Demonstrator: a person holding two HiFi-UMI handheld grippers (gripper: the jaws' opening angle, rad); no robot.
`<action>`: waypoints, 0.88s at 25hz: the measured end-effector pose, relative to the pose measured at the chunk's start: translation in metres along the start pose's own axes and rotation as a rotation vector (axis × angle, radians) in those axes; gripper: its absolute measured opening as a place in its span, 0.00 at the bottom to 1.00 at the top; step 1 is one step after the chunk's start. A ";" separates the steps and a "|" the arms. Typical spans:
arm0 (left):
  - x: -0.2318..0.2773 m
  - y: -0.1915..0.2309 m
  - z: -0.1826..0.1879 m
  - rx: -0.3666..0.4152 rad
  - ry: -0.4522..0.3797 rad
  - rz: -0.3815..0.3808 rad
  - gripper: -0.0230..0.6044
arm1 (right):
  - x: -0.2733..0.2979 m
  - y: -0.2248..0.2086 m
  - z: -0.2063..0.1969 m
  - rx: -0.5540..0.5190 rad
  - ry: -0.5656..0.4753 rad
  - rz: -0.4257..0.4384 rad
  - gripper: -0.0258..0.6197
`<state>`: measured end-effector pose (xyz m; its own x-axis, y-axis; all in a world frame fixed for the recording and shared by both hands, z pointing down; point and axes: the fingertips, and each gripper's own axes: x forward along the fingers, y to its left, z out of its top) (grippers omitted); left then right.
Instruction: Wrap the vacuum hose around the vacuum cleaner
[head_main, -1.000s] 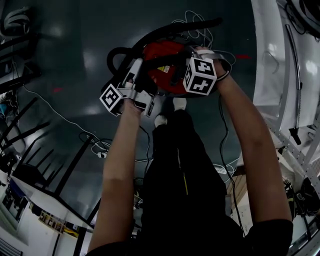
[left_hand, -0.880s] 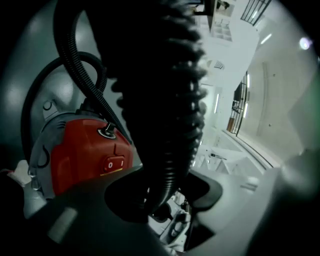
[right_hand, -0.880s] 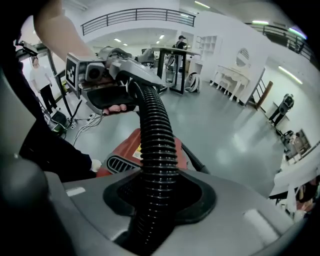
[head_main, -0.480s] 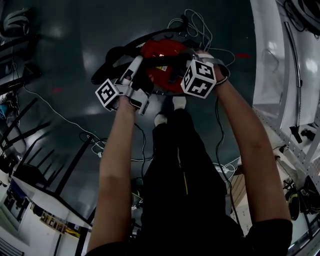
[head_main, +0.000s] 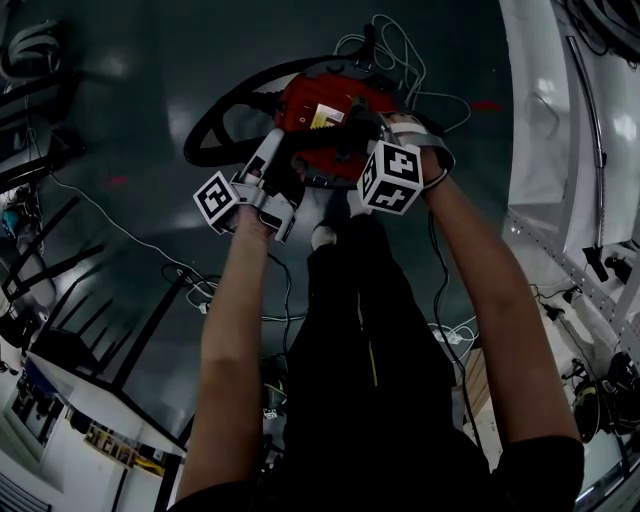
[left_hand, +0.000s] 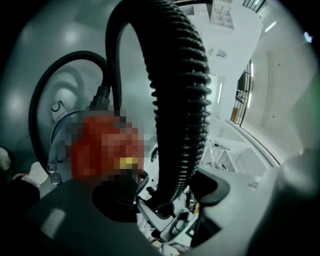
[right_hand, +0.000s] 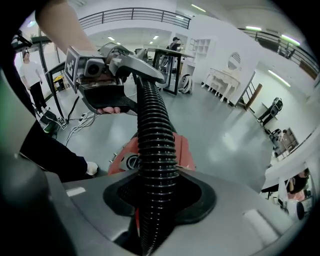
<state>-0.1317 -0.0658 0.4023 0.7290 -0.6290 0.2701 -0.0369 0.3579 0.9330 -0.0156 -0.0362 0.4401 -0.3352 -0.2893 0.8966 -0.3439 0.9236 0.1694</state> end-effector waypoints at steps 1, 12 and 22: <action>-0.001 0.002 -0.001 -0.005 -0.001 0.007 0.53 | 0.000 0.001 -0.001 -0.008 0.004 -0.003 0.27; -0.024 0.029 0.007 -0.079 -0.099 0.081 0.32 | 0.001 0.036 0.004 -0.046 0.005 0.000 0.26; -0.045 0.057 0.023 -0.087 -0.203 0.263 0.31 | -0.001 0.054 0.001 0.025 0.017 0.021 0.42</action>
<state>-0.1824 -0.0327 0.4485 0.5513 -0.6285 0.5487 -0.1406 0.5782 0.8037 -0.0349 0.0135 0.4483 -0.3278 -0.2654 0.9067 -0.3591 0.9227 0.1402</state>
